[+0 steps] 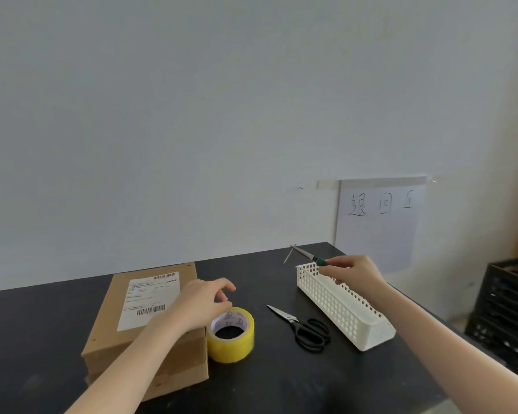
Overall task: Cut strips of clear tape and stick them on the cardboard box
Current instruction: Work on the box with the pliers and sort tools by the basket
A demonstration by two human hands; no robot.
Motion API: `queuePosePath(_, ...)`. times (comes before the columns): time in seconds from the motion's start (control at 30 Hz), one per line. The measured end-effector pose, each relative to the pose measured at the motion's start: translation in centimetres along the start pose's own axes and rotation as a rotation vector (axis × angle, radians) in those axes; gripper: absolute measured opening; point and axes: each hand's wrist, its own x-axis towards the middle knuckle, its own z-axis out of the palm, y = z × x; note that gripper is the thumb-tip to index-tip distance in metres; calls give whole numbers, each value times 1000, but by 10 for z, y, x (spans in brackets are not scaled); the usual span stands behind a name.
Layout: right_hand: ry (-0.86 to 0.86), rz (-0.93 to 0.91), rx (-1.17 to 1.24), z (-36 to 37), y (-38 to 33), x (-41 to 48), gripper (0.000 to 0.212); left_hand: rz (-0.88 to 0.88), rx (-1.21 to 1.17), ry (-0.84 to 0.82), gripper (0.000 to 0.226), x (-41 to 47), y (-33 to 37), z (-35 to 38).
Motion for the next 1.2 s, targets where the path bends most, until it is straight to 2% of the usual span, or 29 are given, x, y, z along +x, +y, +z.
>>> queuePosePath(0.27,81,57,-77,-23,20,-4,16,2,44,-4,31,9,-2,6)
queuePosePath(0.37,105,70,-104,-28,25,-5,11,8,66,7,32,11,-1,6)
queuePosePath(0.73,153,104,-357,-42,43,-2,10,12,102,21,31,9,4,4)
queuePosePath(1.2,186,256,-635,-60,58,4,20,9,135,18,27,6,9,2)
